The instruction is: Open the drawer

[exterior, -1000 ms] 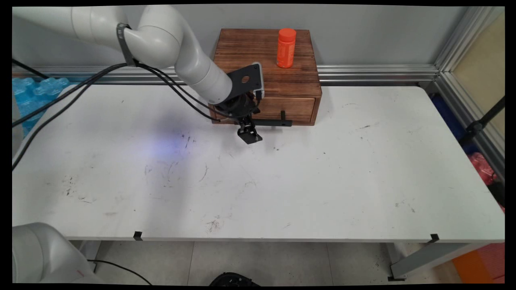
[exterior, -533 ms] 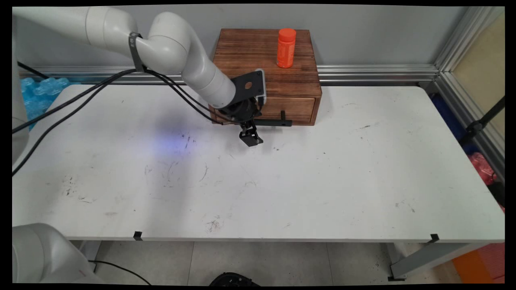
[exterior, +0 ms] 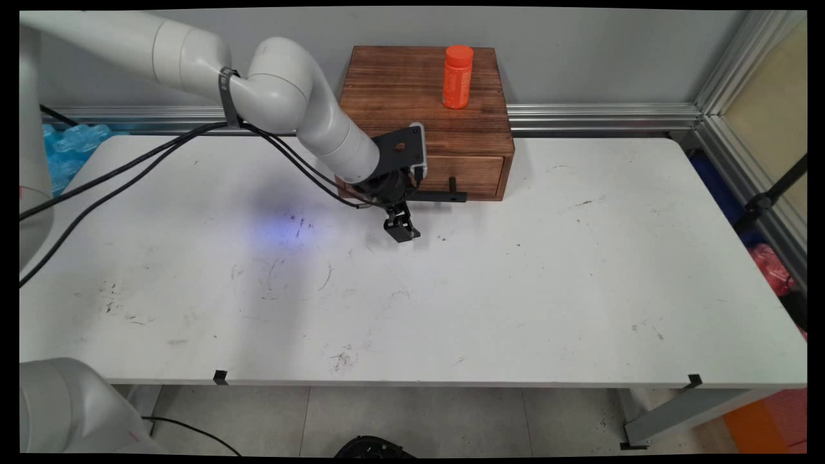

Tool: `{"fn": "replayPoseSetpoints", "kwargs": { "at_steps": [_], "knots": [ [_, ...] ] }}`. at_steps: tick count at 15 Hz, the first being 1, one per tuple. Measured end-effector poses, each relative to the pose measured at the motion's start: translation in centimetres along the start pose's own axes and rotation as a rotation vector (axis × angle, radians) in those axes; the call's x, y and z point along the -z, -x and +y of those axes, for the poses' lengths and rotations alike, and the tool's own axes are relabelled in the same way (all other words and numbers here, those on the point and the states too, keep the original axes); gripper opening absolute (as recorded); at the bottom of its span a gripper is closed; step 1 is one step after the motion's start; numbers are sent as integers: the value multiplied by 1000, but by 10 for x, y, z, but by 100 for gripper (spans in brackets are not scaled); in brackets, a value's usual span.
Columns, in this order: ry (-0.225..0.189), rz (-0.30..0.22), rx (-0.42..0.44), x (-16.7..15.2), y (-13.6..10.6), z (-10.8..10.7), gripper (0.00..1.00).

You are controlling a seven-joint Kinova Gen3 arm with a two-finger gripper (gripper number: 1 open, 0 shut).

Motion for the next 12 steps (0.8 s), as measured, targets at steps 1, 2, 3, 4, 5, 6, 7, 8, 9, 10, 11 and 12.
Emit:
{"fn": "replayPoseSetpoints", "kwargs": {
  "at_steps": [1,2,3,4,5,6,7,8,9,10,11,12],
  "knots": [
    [0,-1,2,-2,0,0,100],
    [1,-2,3,-3,0,1,100],
    [2,-2,5,-4,0,1,100],
    [3,-2,7,-6,-1,1,100],
    [3,-2,9,-6,-2,2,100],
    [4,-2,11,-7,-2,2,100],
    [5,-2,16,-7,-3,3,100],
    [6,-2,20,-8,-4,4,100],
    [9,-3,28,-8,-5,6,100],
    [10,-4,34,-8,-6,8,100],
    [13,-5,40,-8,-7,10,100],
    [17,-6,46,-9,-8,12,100]
  ]
}}
